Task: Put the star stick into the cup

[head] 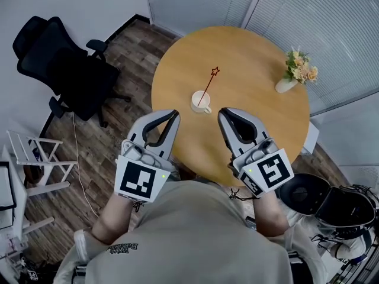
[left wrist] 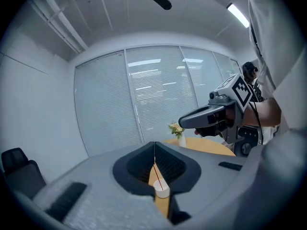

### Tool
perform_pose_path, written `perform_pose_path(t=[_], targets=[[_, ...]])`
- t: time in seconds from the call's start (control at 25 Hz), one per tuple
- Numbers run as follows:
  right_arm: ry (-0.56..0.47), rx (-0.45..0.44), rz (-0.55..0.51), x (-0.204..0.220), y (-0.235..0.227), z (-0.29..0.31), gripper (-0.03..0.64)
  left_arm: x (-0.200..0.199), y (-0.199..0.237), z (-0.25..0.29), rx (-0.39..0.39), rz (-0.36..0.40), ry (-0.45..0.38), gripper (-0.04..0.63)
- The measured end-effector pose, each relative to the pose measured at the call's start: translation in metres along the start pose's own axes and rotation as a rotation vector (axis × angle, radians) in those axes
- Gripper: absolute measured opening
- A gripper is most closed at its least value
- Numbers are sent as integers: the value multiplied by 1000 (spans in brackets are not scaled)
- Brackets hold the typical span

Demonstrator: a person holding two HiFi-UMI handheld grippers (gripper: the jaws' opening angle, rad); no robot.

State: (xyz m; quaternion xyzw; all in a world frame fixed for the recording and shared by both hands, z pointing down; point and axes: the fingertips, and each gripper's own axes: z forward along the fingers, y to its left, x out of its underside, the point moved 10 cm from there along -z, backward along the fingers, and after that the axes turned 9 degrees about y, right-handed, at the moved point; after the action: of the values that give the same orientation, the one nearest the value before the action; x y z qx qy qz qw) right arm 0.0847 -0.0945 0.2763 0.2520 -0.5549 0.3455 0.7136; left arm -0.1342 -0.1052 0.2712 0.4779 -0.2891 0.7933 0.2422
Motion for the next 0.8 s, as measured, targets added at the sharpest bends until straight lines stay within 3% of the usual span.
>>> perform_pose_path(t=[0.8], targets=[[14, -19, -71, -4, 14, -4, 34, 3, -6, -6, 4, 5, 5, 21]])
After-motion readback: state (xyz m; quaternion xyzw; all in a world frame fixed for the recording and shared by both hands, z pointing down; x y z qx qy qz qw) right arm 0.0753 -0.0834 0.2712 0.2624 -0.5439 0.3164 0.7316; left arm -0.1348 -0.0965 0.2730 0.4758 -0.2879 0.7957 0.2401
